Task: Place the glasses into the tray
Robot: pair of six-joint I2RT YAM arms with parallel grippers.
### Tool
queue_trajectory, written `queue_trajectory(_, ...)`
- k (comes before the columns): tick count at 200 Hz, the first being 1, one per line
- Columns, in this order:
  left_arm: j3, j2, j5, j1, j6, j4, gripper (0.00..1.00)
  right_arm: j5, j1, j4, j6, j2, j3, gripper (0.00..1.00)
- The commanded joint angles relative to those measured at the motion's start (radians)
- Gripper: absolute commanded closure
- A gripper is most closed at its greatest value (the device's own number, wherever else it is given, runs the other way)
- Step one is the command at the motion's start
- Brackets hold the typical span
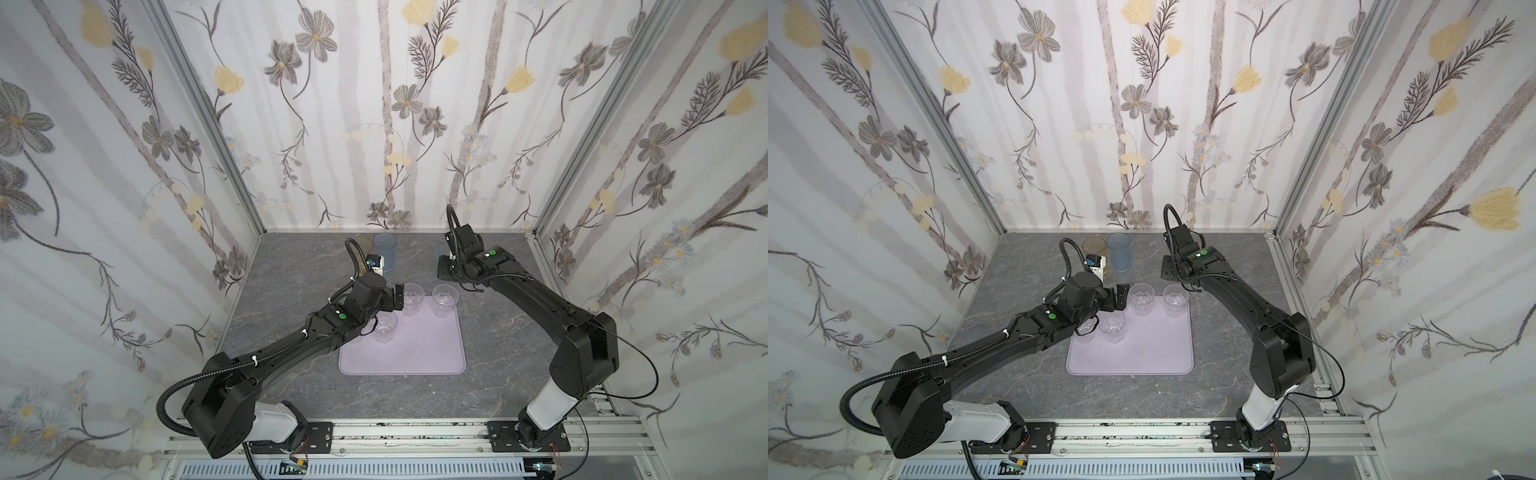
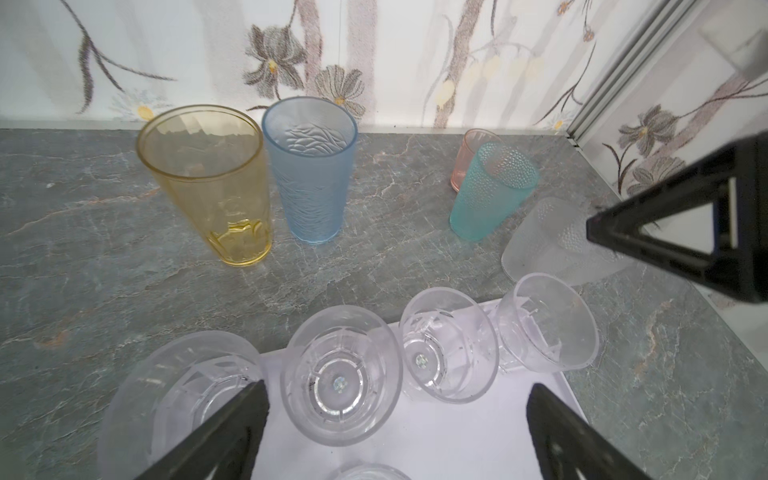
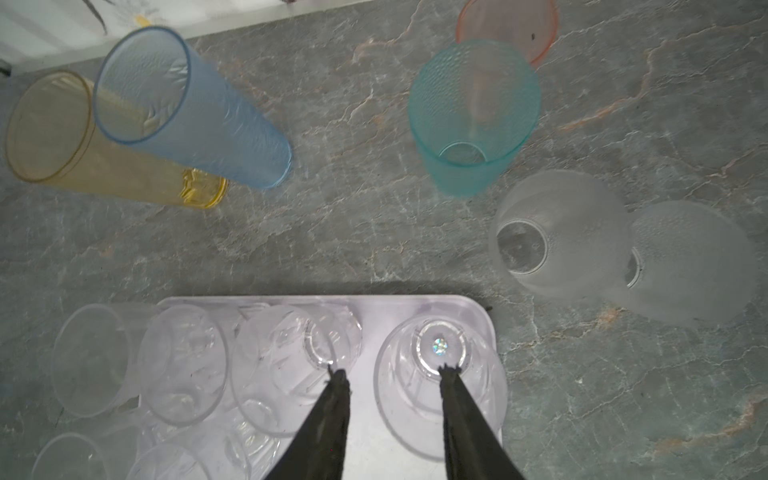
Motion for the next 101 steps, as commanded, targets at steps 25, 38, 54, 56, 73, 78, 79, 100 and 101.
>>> queue_trajectory(25, 0.094, 0.118, 0.005, -0.048, -0.016, 0.040, 0.00, -0.038, -0.131, 0.096, -0.006, 0.090, 0.111, 0.59)
queue_trajectory(38, 0.116, 0.150, 0.010, -0.062, -0.016, 0.040, 0.00, -0.042, -0.159, 0.099, -0.003, 0.138, 0.153, 0.59)
queue_trajectory(54, 0.133, 0.182, 0.010, -0.076, -0.019, 0.039, 0.00, -0.060, -0.186, 0.095, 0.003, 0.195, 0.203, 0.59)
queue_trajectory(56, 0.134, 0.185, 0.010, -0.077, -0.019, 0.040, 0.00, -0.060, -0.187, 0.095, 0.003, 0.198, 0.206, 0.59)
queue_trajectory(73, 0.139, 0.209, 0.007, -0.085, -0.023, 0.039, 0.00, -0.035, -0.197, 0.095, -0.001, 0.253, 0.256, 0.59)
queue_trajectory(78, 0.141, 0.215, 0.009, -0.087, -0.023, 0.039, 0.00, -0.030, -0.200, 0.089, -0.006, 0.274, 0.274, 0.59)
queue_trajectory(79, 0.141, 0.216, 0.010, -0.087, -0.023, 0.039, 0.00, -0.029, -0.202, 0.087, -0.006, 0.280, 0.279, 0.59)
queue_trajectory(100, 0.151, 0.243, 0.016, -0.089, -0.015, 0.039, 0.00, -0.042, -0.221, 0.076, -0.007, 0.354, 0.337, 0.59)
queue_trajectory(101, 0.151, 0.244, 0.016, -0.089, -0.014, 0.039, 0.00, -0.042, -0.221, 0.077, -0.007, 0.357, 0.339, 0.59)
